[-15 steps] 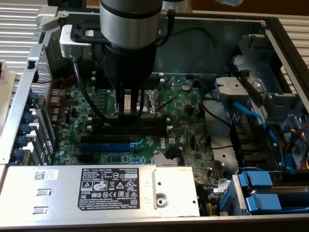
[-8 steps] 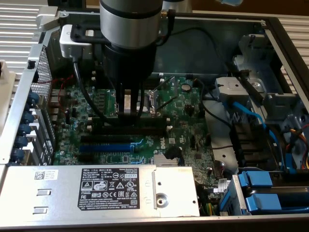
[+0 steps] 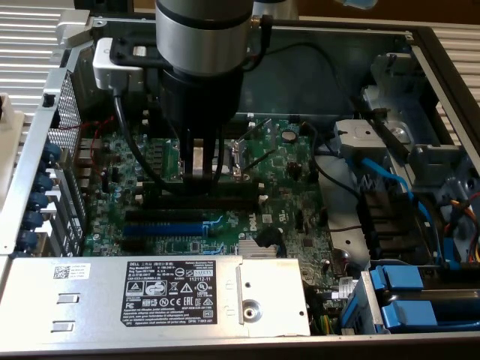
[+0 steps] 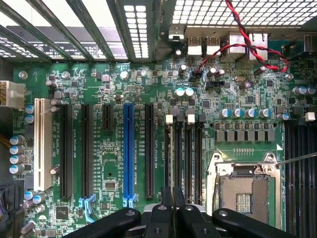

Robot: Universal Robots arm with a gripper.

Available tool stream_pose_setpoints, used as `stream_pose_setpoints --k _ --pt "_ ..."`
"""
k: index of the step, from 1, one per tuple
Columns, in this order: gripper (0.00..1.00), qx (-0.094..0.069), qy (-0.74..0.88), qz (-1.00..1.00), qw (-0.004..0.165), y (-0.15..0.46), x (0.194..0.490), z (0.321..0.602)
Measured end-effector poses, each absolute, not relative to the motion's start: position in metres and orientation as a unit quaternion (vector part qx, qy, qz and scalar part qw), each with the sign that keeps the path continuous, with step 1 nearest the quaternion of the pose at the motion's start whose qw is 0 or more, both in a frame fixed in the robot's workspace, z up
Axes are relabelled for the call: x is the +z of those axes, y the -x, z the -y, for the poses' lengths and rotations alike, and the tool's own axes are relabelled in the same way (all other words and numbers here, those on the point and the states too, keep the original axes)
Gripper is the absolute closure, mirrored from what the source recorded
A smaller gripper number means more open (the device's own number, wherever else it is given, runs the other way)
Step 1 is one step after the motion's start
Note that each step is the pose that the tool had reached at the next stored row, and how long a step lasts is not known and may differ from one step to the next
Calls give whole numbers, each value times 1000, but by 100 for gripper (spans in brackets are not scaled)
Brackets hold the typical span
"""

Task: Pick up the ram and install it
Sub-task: 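Insert the ram into the slot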

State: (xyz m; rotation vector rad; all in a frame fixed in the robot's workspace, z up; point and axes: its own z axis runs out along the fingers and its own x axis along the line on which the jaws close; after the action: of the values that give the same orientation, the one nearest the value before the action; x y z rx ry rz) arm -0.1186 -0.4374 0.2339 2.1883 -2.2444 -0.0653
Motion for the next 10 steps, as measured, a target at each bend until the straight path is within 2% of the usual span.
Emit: stream_pose_setpoints --k 10 --pt "88 -22 -696 717 3 118 234 439"
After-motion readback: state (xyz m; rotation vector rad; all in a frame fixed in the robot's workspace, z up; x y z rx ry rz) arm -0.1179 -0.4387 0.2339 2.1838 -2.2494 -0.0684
